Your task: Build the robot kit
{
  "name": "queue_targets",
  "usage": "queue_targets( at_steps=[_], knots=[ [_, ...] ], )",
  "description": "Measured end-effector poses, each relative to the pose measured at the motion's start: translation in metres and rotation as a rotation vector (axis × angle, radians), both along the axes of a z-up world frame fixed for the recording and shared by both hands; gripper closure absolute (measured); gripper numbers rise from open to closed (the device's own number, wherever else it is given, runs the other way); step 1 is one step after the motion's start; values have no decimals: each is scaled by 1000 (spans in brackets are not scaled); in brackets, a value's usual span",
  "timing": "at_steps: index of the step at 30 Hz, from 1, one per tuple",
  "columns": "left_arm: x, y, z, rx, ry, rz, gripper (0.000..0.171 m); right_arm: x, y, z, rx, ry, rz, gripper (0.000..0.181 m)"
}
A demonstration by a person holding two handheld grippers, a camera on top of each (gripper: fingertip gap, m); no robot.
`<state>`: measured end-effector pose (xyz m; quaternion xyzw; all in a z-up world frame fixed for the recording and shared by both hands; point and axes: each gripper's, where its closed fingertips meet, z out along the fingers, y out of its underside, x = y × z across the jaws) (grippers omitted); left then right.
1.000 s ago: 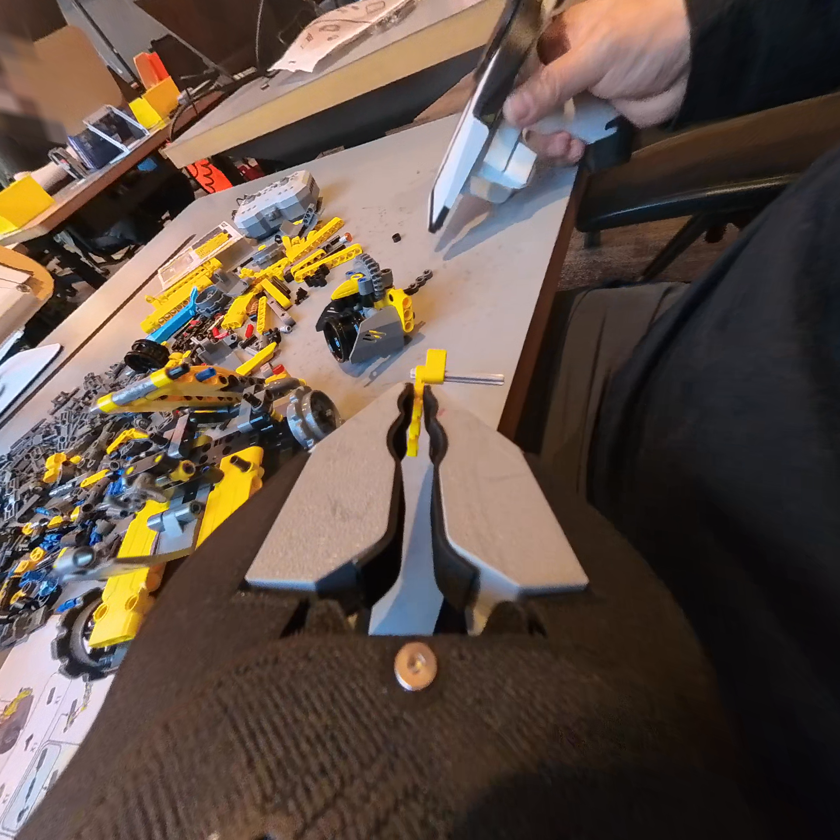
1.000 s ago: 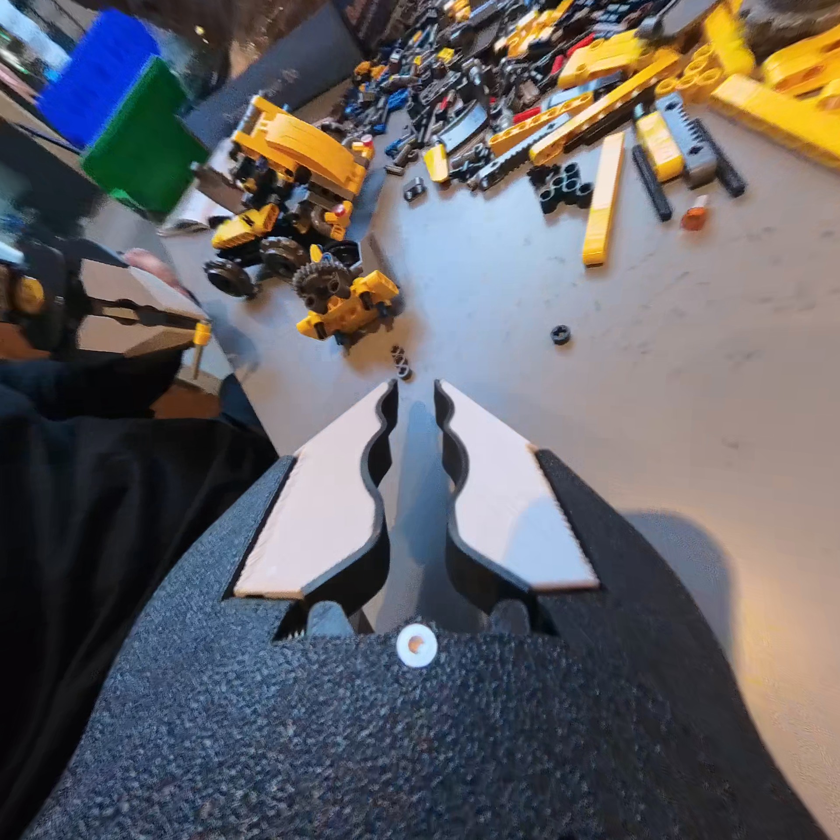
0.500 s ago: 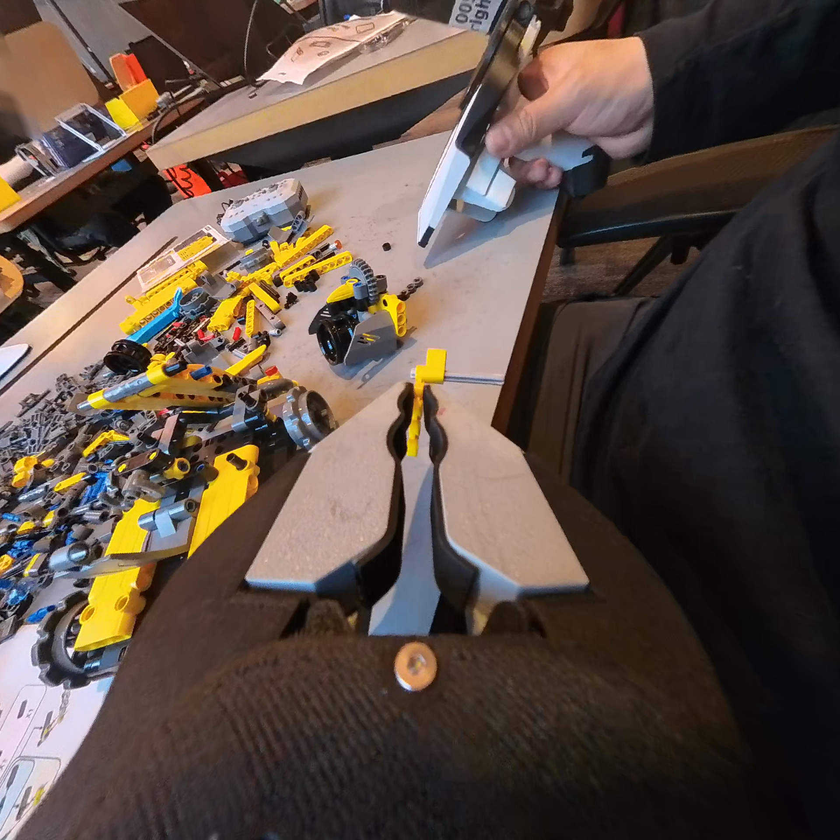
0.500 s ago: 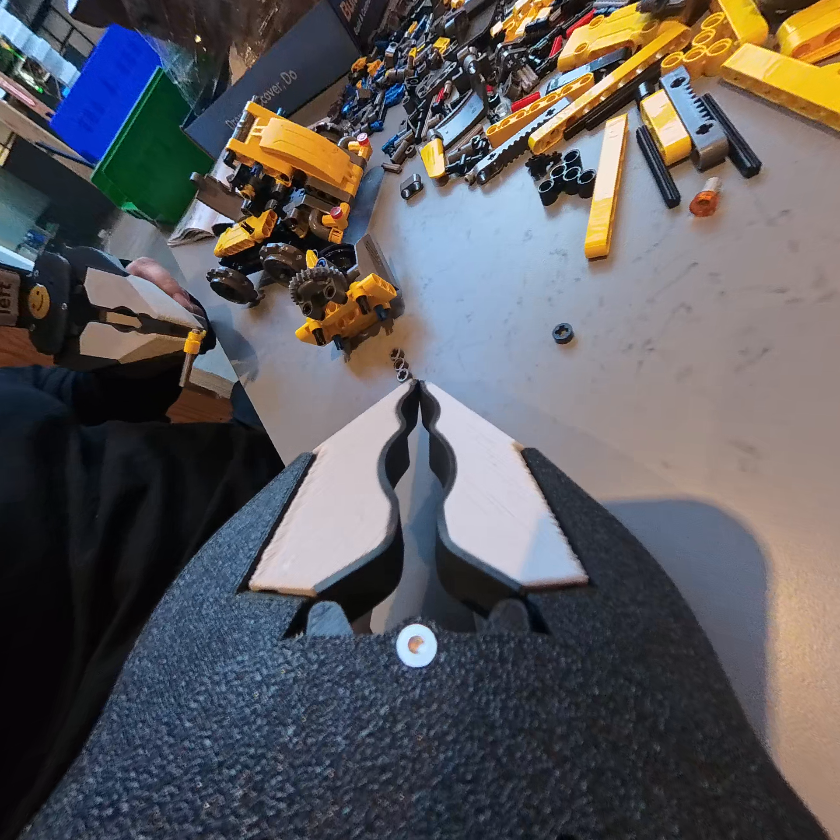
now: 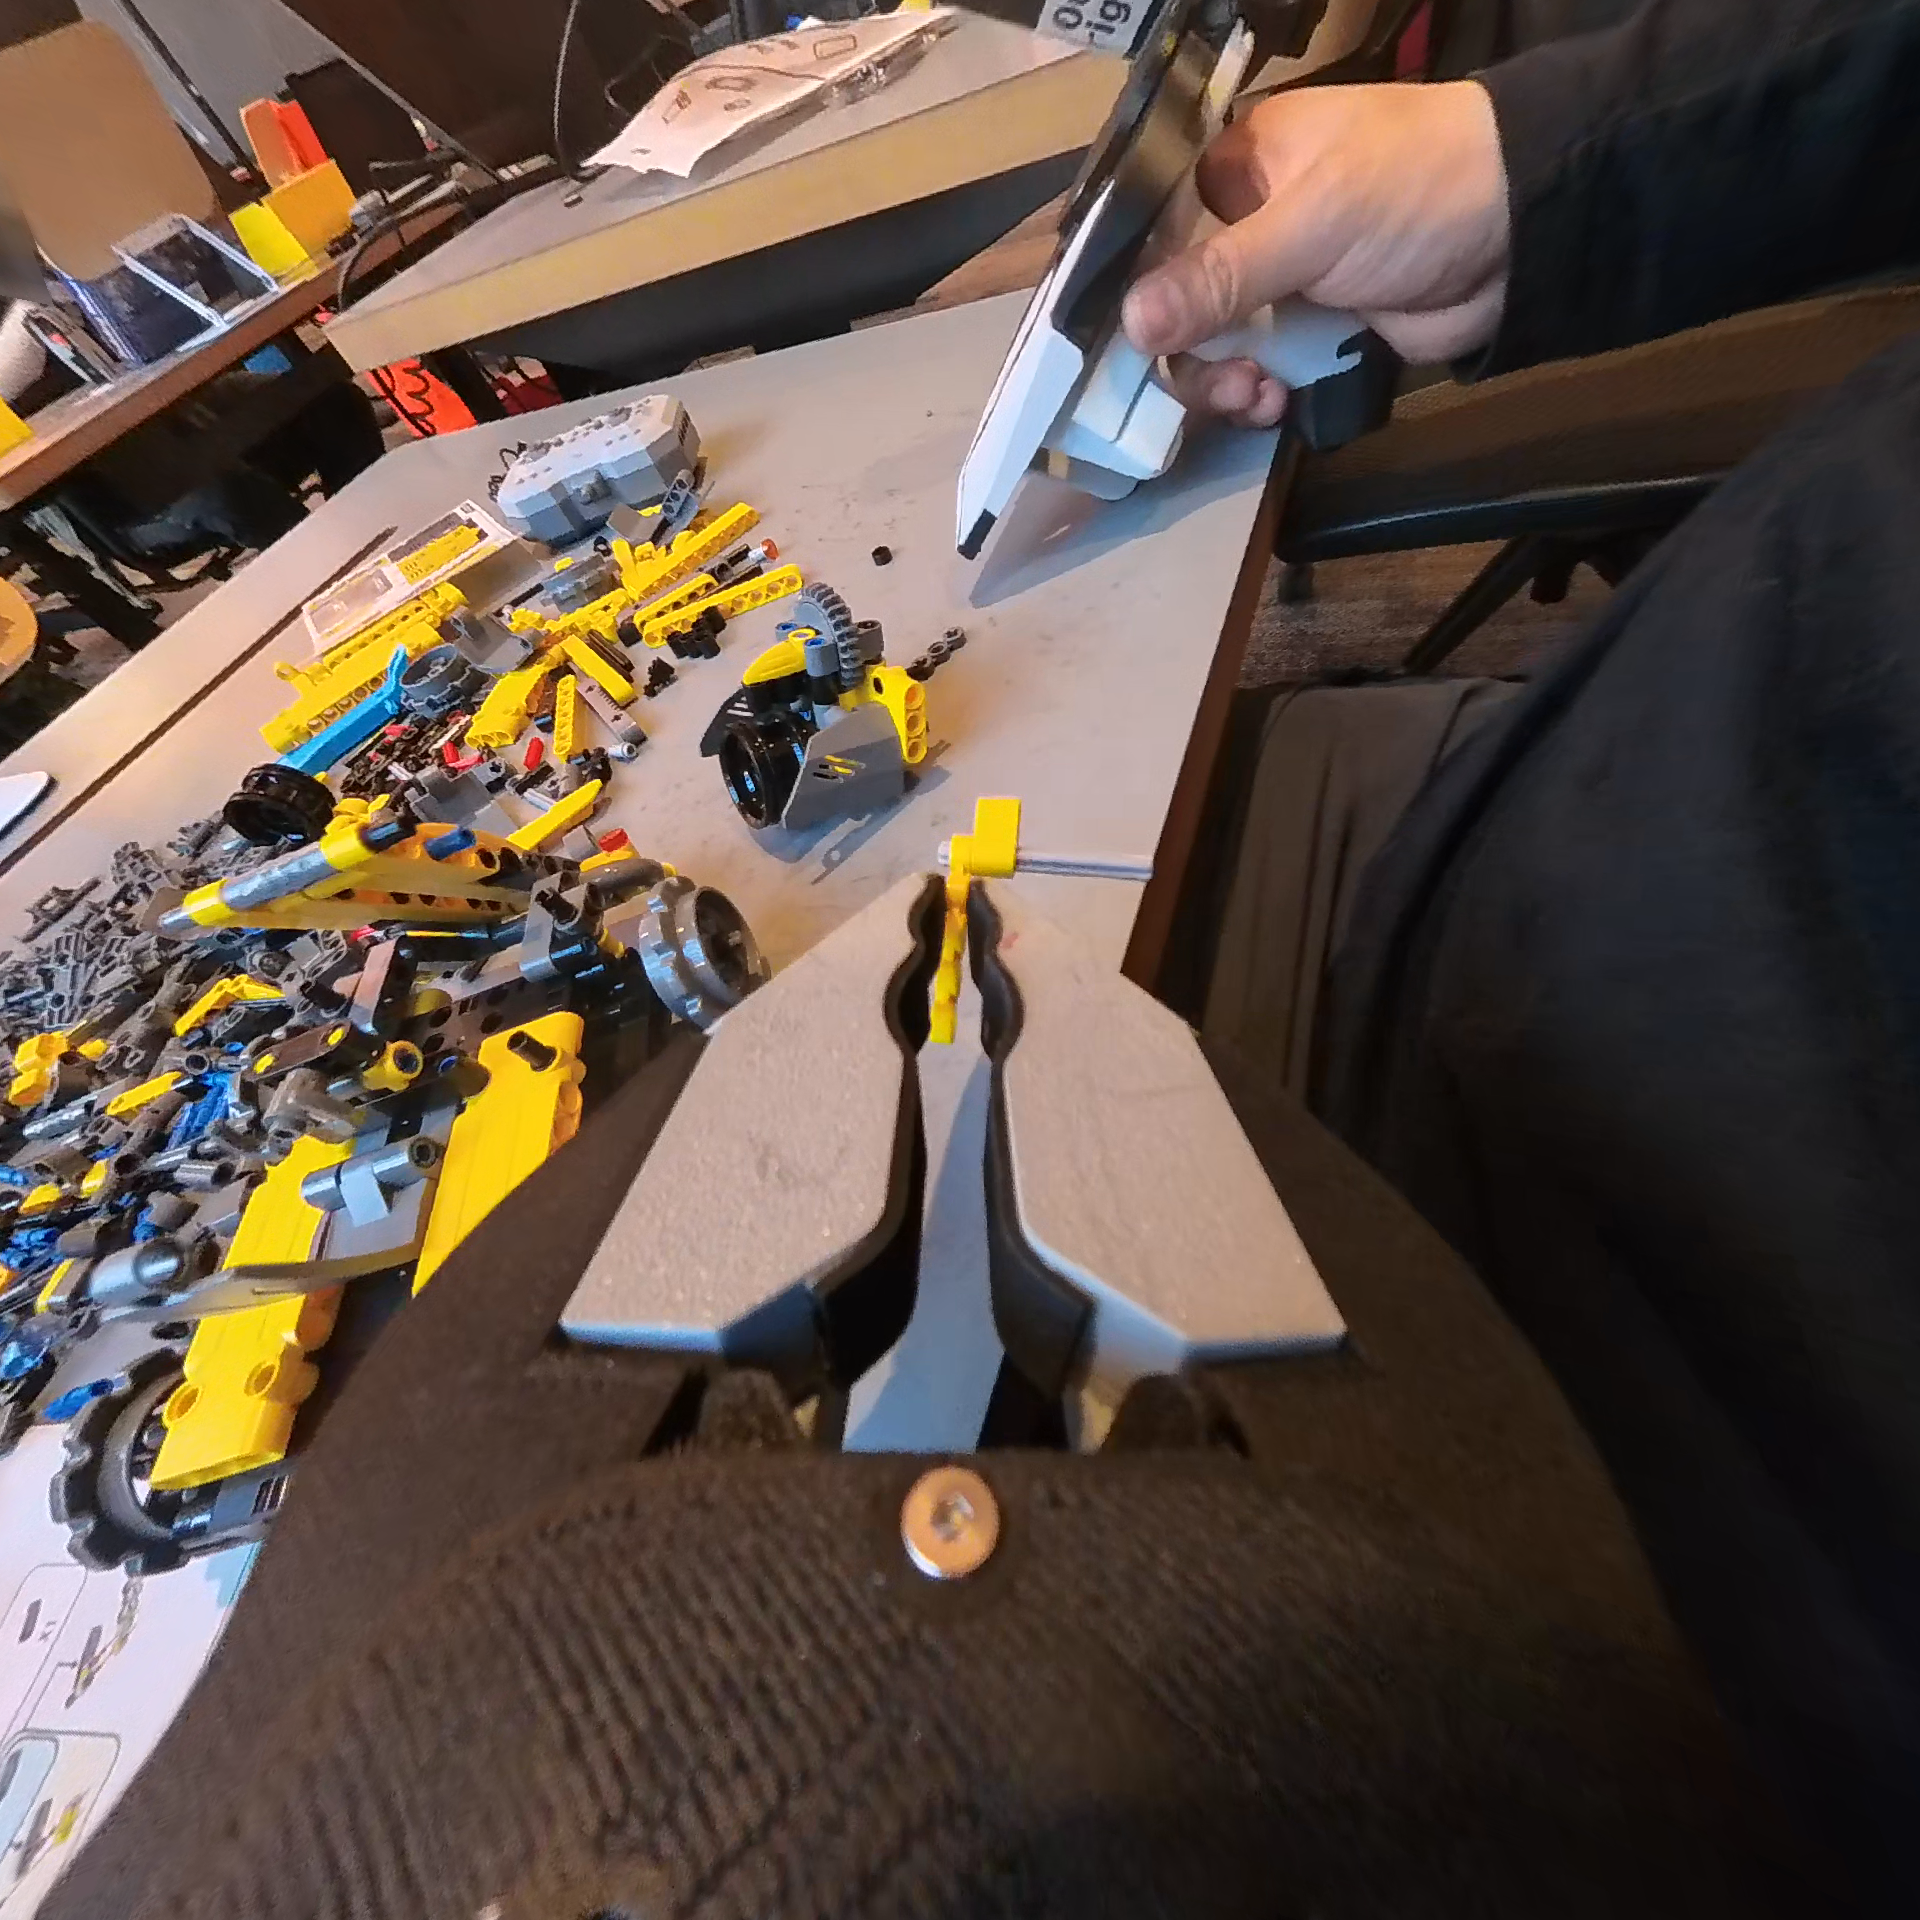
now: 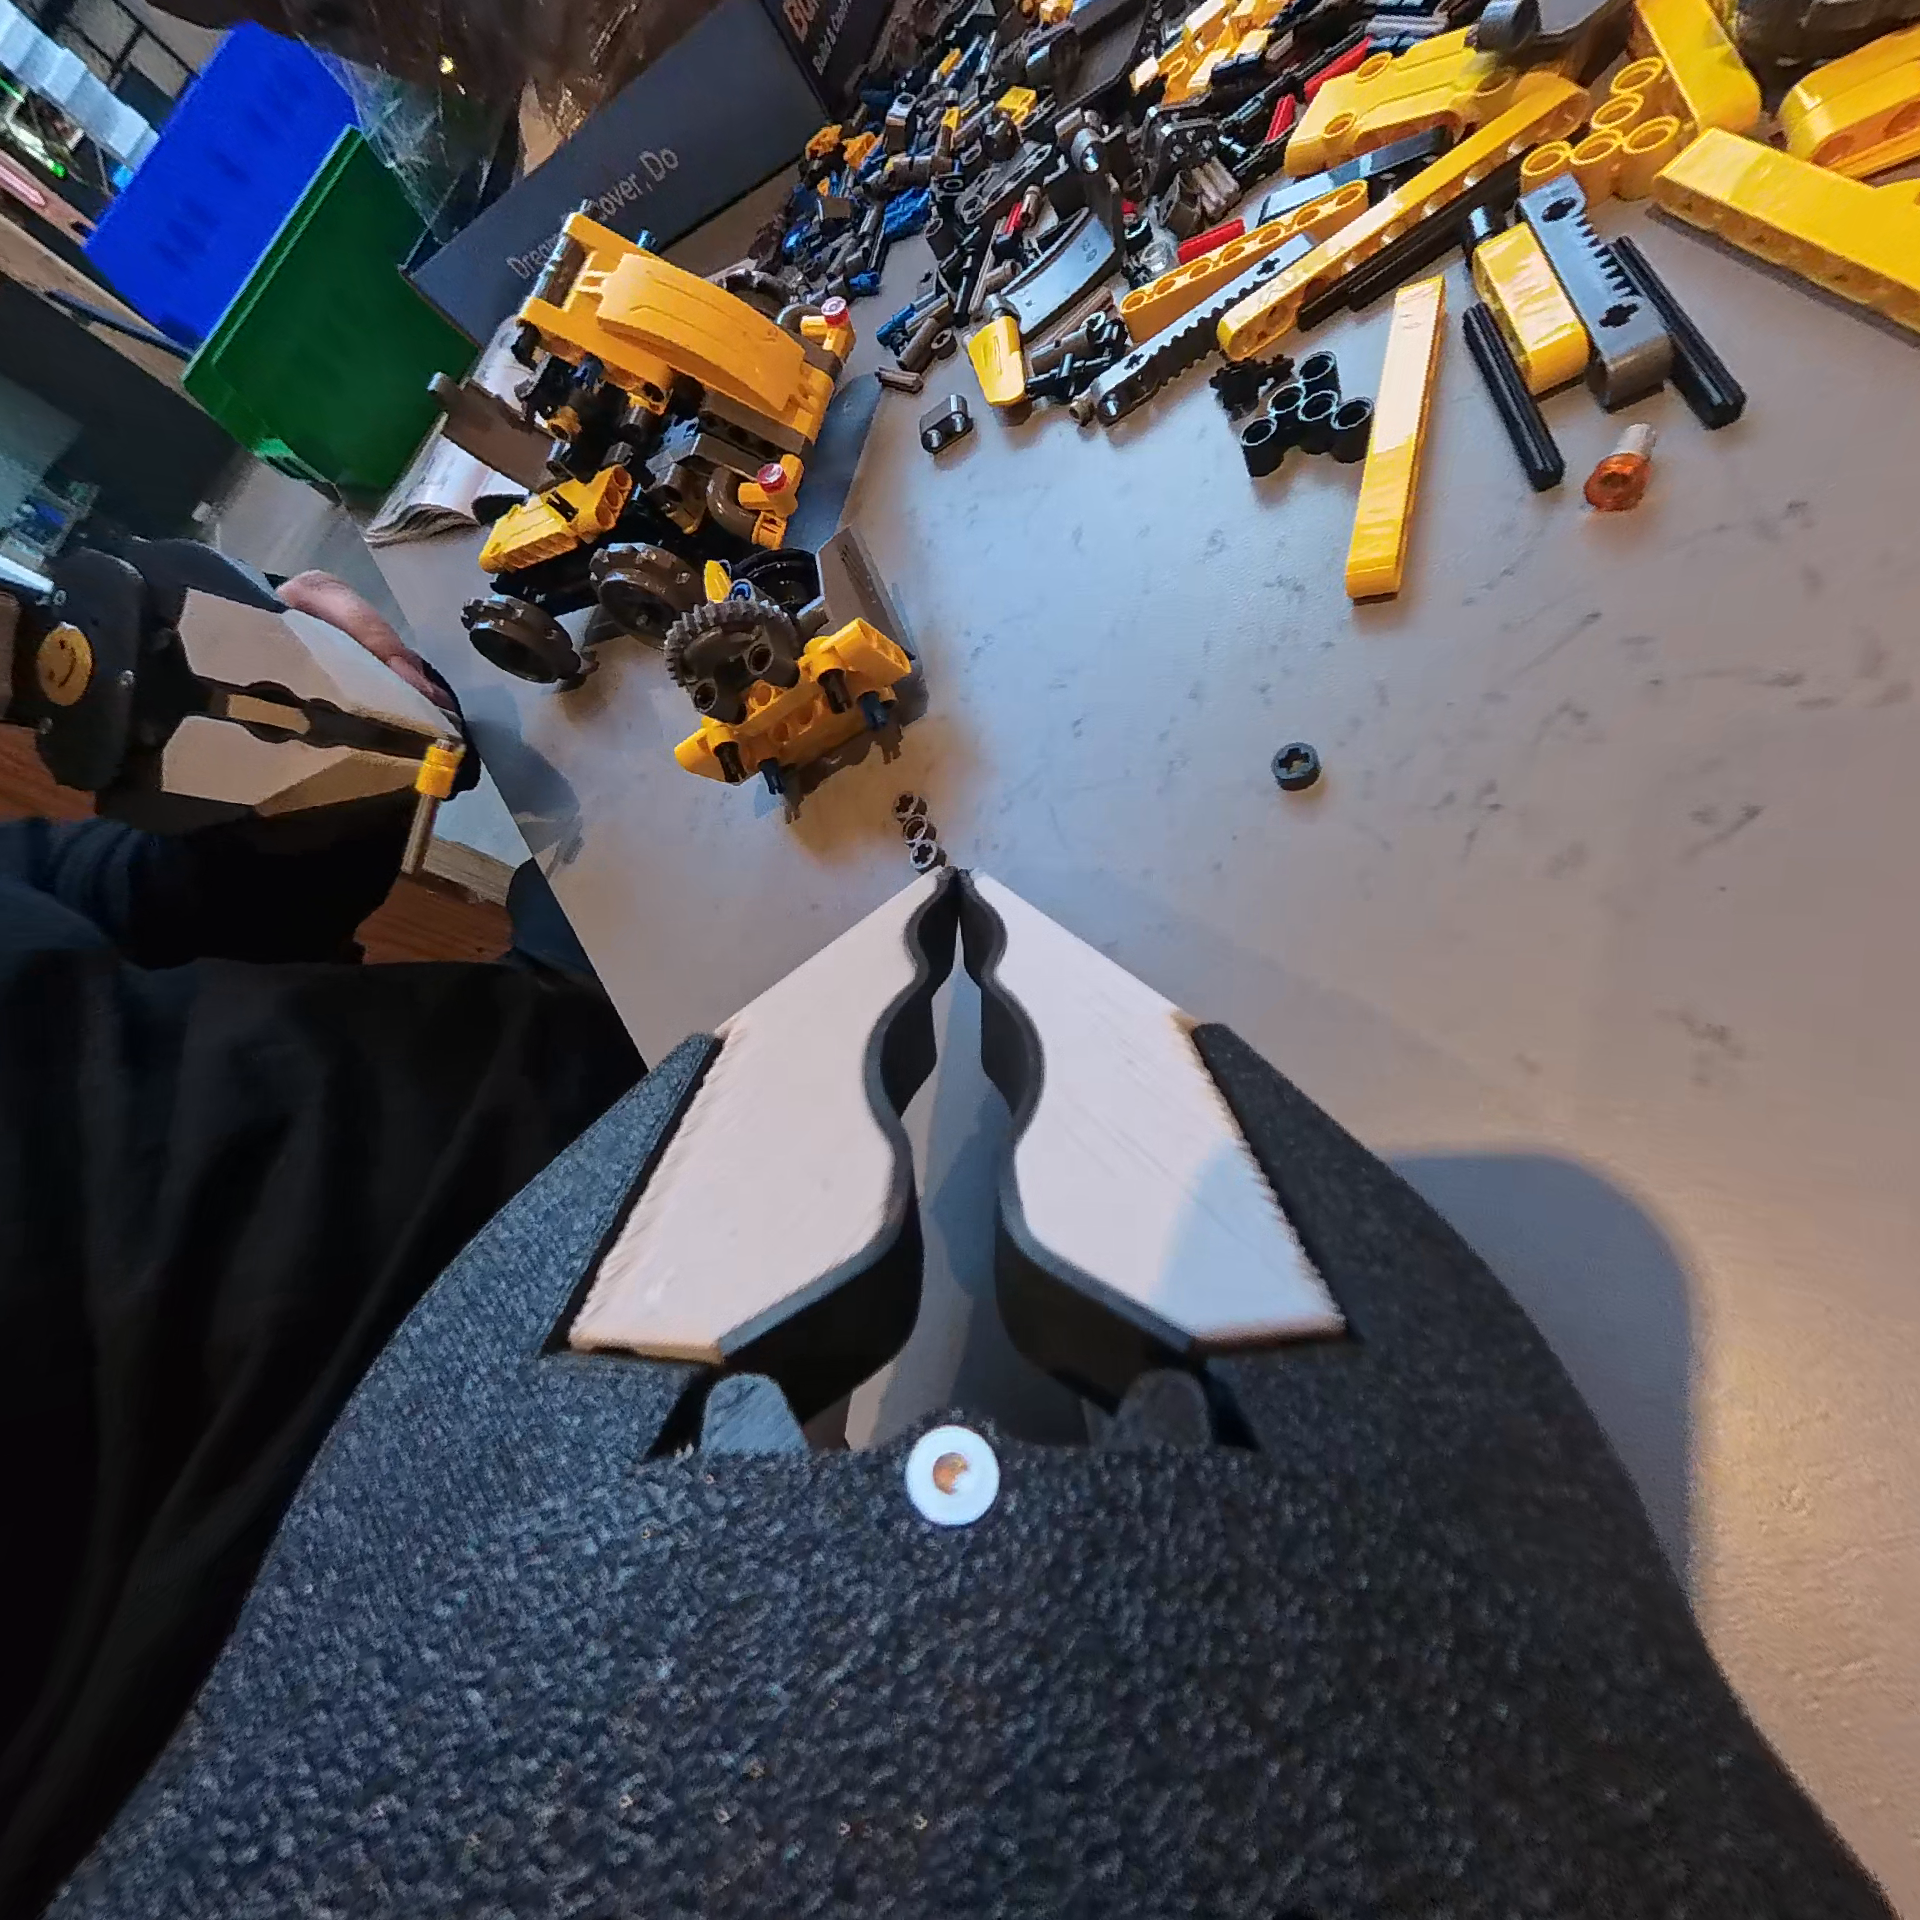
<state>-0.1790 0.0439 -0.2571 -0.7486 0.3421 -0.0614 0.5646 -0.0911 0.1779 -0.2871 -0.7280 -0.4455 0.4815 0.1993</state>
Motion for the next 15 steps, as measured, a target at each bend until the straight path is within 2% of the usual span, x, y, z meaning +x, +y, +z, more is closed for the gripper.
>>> queue_targets(
  at_steps=[15],
  knots=[
    [1, -1, -2, -2, 17, -7, 170, 0, -2, 0, 4, 6, 10, 181]
  ],
)
